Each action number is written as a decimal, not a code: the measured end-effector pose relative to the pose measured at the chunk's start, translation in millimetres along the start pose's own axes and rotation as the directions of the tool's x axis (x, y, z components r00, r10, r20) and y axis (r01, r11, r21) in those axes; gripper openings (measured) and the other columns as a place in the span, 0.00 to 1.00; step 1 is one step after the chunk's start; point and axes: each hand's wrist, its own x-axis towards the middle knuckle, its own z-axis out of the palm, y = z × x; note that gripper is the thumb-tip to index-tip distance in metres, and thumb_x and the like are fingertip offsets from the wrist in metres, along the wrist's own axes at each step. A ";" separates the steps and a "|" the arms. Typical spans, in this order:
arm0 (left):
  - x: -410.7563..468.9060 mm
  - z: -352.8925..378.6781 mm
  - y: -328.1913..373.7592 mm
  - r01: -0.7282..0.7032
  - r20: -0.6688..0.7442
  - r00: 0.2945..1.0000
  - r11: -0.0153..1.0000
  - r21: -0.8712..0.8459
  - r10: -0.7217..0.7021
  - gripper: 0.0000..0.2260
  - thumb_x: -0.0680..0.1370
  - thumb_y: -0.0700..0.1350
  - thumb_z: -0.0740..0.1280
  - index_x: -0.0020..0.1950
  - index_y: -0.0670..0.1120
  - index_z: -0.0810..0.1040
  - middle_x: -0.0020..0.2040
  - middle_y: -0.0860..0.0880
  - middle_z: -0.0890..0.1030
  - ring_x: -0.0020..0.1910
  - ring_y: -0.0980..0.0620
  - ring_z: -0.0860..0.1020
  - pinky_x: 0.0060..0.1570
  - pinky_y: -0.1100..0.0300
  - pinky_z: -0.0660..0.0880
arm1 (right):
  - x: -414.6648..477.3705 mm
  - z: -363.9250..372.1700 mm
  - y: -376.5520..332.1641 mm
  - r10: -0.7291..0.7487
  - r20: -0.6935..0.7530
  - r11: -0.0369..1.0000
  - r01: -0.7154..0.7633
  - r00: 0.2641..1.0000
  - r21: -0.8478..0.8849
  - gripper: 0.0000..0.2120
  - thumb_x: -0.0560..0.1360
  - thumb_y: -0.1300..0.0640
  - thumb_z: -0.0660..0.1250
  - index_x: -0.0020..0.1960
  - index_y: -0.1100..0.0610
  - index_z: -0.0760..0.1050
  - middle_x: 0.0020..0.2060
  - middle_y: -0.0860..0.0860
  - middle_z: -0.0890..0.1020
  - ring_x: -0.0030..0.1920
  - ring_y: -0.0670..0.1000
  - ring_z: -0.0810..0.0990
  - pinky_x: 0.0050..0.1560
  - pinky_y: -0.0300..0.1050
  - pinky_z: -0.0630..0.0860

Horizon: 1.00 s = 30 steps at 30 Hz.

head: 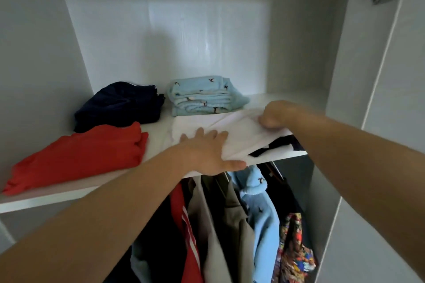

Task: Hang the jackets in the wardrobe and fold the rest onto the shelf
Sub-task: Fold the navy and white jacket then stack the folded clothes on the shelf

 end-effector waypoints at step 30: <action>87.0 -13.3 19.0 0.346 -0.129 0.921 0.925 -0.156 -0.366 0.26 0.83 0.60 0.46 0.79 0.54 0.59 0.80 0.49 0.57 0.79 0.40 0.53 0.71 0.31 0.51 | -26.2 -9.7 29.5 -0.092 0.317 0.419 -0.252 0.944 0.872 0.10 0.82 0.55 0.60 0.42 0.55 0.72 0.39 0.53 0.76 0.40 0.54 0.77 0.45 0.47 0.77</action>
